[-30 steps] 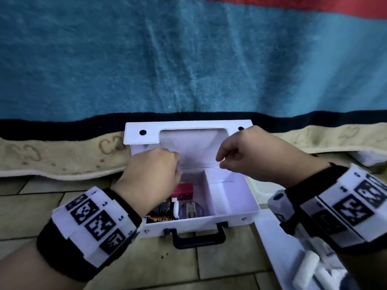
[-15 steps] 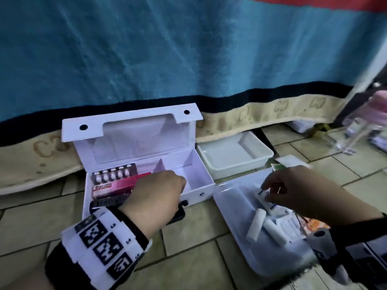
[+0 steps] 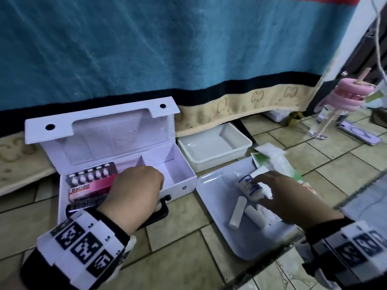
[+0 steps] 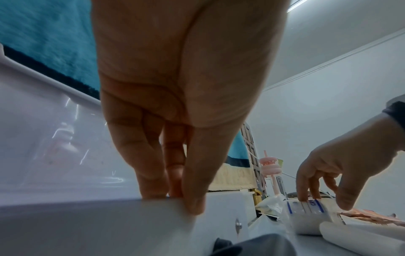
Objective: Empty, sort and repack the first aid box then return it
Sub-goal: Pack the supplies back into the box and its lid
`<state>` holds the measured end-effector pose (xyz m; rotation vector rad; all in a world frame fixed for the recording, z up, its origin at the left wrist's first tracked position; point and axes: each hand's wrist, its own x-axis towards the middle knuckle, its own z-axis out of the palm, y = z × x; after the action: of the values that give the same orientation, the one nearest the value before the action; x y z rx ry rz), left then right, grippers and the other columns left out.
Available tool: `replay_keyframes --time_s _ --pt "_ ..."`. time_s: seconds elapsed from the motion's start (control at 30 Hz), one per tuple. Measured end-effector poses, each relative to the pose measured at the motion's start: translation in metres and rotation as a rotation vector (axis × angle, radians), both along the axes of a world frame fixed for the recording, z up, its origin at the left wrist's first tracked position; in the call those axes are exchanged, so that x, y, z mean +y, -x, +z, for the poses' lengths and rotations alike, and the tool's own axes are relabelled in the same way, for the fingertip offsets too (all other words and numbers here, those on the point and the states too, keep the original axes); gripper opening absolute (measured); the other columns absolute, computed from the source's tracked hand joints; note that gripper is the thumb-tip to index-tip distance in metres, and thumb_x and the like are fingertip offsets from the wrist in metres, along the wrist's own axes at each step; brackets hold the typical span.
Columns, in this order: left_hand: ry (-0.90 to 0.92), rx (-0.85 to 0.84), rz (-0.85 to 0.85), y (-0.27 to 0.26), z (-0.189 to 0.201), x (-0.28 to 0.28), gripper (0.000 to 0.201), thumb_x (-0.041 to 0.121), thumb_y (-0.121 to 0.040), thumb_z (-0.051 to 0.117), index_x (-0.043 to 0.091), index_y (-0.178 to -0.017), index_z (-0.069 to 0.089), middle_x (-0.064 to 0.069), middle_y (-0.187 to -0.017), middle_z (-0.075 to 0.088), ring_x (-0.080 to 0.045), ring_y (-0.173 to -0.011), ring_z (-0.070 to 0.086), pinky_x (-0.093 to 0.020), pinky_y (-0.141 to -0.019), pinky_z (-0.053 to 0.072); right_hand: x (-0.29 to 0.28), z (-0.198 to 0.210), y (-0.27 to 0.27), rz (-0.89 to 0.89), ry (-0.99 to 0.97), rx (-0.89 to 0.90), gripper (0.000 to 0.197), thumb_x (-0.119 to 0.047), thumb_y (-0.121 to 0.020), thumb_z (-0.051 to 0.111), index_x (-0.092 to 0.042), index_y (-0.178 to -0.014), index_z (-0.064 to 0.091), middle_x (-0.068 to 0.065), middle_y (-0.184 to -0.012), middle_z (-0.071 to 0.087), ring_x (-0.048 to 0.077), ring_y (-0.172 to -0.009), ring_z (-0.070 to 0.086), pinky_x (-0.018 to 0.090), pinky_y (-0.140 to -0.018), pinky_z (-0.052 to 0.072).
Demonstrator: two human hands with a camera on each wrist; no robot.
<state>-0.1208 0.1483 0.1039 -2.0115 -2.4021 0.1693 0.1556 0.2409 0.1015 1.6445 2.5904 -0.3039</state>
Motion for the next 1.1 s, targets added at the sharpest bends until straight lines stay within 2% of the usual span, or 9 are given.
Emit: replay_keyframes --time_s 0.2,0.33,0.43,0.5,0.7,0.87,0.93,1.03,1.1 --pt "-0.021 0.039 0.0 -0.001 -0.003 -0.004 0.016 0.018 -0.083 0.055 0.025 -0.094 0.064 0.005 -0.096 0.064 -0.02 -0.092 0.062 -0.028 -0.07 0.046 0.007 -0.004 0.023 -0.009 0.051 -0.063 0.041 -0.03 -0.077 0.067 -0.017 -0.11 0.046 0.004 -0.107 0.062 0.026 -0.098 0.058 0.035 -0.08 0.048" --pt "-0.041 0.037 0.002 0.002 -0.007 -0.004 0.016 0.019 -0.083 0.056 0.026 -0.094 0.065 0.007 -0.096 0.064 -0.018 -0.092 0.062 -0.026 -0.066 0.042 0.01 -0.004 0.025 0.029 0.079 -0.059 0.044 -0.018 -0.082 0.051 -0.033 -0.123 0.045 0.004 -0.108 0.062 0.025 -0.099 0.059 0.035 -0.082 0.05" --pt "-0.059 0.013 0.009 0.004 -0.01 -0.004 0.017 0.022 -0.084 0.056 0.029 -0.098 0.064 0.008 -0.099 0.063 -0.018 -0.096 0.061 -0.025 -0.066 0.038 0.013 -0.004 0.026 0.044 0.08 -0.044 0.033 -0.011 -0.083 0.044 -0.03 -0.107 0.057 0.003 -0.096 0.06 0.023 -0.09 0.059 0.031 -0.076 0.049" --pt "-0.067 -0.025 0.008 0.005 -0.011 -0.004 0.017 0.022 -0.083 0.057 0.029 -0.097 0.064 0.008 -0.099 0.064 -0.017 -0.095 0.061 -0.025 -0.068 0.042 0.016 -0.002 0.026 0.044 0.078 -0.037 0.032 -0.008 -0.081 0.045 -0.029 -0.1 0.06 0.001 -0.09 0.058 0.021 -0.086 0.058 0.027 -0.072 0.046" --pt "-0.073 -0.122 0.033 0.008 -0.009 -0.001 0.019 0.025 -0.082 0.057 0.031 -0.097 0.066 0.009 -0.102 0.066 -0.014 -0.098 0.061 -0.025 -0.078 0.048 0.014 0.034 0.038 0.084 -0.014 0.002 0.021 -0.013 -0.08 0.05 -0.028 -0.087 0.063 -0.005 -0.09 0.065 0.017 -0.088 0.06 0.027 -0.075 0.049" --pt "-0.069 -0.102 0.045 0.006 -0.009 -0.003 0.019 0.022 -0.083 0.056 0.031 -0.097 0.066 0.007 -0.1 0.066 -0.016 -0.097 0.061 -0.026 -0.072 0.044 0.003 0.069 0.076 0.281 -0.028 0.276 0.023 -0.016 -0.084 0.057 -0.039 -0.084 0.058 -0.015 -0.084 0.061 -0.004 -0.067 0.05 0.01 -0.059 0.038" --pt "-0.085 -0.128 0.068 0.007 -0.006 -0.004 0.014 0.024 -0.083 0.057 0.029 -0.093 0.066 0.006 -0.095 0.067 -0.016 -0.094 0.062 -0.026 -0.071 0.045 -0.001 0.068 0.098 0.351 0.007 0.34 0.027 -0.013 -0.084 0.058 -0.039 -0.083 0.06 -0.014 -0.091 0.062 -0.001 -0.075 0.054 0.01 -0.066 0.042" --pt "-0.122 -0.218 0.106 0.012 -0.003 -0.008 0.003 0.03 -0.08 0.063 0.028 -0.084 0.062 0.006 -0.089 0.067 -0.014 -0.09 0.062 -0.027 -0.069 0.048 -0.005 0.052 0.127 0.441 0.013 0.301 0.037 0.001 -0.082 0.053 -0.033 -0.091 0.063 -0.01 -0.106 0.06 0.009 -0.092 0.057 0.021 -0.079 0.046" --pt "-0.134 -0.273 0.126 0.017 -0.002 -0.012 0.011 0.029 -0.078 0.066 0.029 -0.073 0.057 0.006 -0.084 0.065 -0.014 -0.087 0.063 -0.026 -0.067 0.046 -0.005 0.043 0.141 0.487 0.028 0.252 0.044 0.008 -0.076 0.046 -0.027 -0.097 0.064 -0.006 -0.11 0.058 0.013 -0.097 0.055 0.022 -0.079 0.046"
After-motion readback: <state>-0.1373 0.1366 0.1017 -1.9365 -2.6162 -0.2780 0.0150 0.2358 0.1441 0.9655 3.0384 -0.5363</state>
